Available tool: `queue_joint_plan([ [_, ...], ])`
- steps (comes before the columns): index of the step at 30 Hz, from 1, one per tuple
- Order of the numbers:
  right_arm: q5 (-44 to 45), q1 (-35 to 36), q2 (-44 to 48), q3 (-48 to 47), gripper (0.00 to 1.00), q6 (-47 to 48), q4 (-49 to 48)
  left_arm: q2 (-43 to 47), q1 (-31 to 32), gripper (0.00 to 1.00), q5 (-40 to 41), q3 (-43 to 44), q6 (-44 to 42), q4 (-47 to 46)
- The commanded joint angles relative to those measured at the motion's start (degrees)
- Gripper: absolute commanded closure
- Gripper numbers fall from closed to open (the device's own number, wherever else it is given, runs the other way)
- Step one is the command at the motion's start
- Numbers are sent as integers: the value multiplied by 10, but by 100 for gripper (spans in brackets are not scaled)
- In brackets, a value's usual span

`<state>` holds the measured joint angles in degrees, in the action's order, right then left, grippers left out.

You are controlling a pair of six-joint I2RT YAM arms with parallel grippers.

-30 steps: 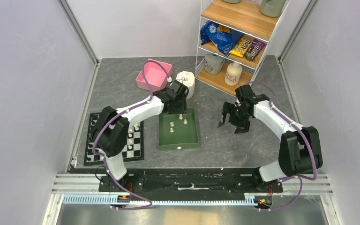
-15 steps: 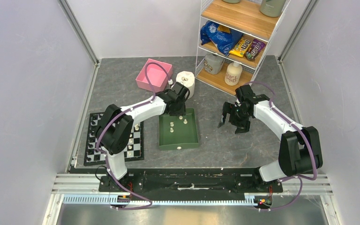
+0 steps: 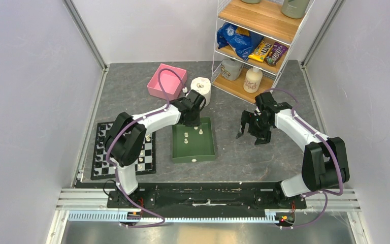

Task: Set up the chess pieces on the board

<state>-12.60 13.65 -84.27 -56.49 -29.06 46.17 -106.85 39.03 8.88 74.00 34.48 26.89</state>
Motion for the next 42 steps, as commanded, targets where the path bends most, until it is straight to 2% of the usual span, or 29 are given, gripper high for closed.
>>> queue_joint_plan([
  [1,7,-2,6,-4,1,8,0,-9,3,77,7,17,9,-3],
  [5,8,-2,6,-2,1,8,0,-4,5,87,13,16,7,1],
  [9,8,-2,6,-2,1,8,0,12,7,92,26,9,6,1],
  [16,6,-2,6,-2,1,6,-1,50,8,95,27,3,3,13],
  [26,0,-2,3,-7,1,4,-2,178,2,97,55,-63,9,45],
  [35,-4,-3,7,-3,1,3,-2,324,-73,97,66,-143,31,108],
  [42,-12,-2,3,-2,1,1,-8,409,-147,98,59,-245,60,140],
])
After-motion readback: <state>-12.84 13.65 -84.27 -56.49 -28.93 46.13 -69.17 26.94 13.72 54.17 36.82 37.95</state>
